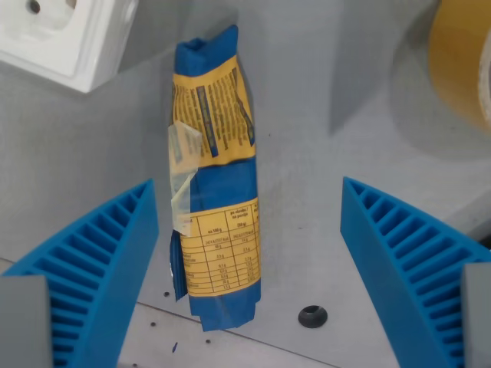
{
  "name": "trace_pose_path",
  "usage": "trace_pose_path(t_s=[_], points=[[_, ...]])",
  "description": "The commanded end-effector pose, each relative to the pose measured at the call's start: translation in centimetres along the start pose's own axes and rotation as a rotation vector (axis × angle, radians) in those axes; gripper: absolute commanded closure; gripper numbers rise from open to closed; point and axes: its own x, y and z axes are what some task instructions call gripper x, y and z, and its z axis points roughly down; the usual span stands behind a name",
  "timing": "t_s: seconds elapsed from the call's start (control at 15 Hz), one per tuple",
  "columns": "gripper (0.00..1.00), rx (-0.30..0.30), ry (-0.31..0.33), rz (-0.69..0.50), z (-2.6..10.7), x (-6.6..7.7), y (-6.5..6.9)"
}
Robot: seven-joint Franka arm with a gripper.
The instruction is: Pick up the blue bag
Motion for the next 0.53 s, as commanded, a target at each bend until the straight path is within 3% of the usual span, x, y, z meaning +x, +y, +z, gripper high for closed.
trace_pose_path(t_s=[0.07,0.13,0.53], points=[[0.0,-0.048,0.022,-0.019,1.43,0.13,0.08],[1.0,-0.052,0.027,-0.018,1.92,0.29,0.16],[1.0,-0.052,0.027,-0.018,1.92,0.29,0.16]])
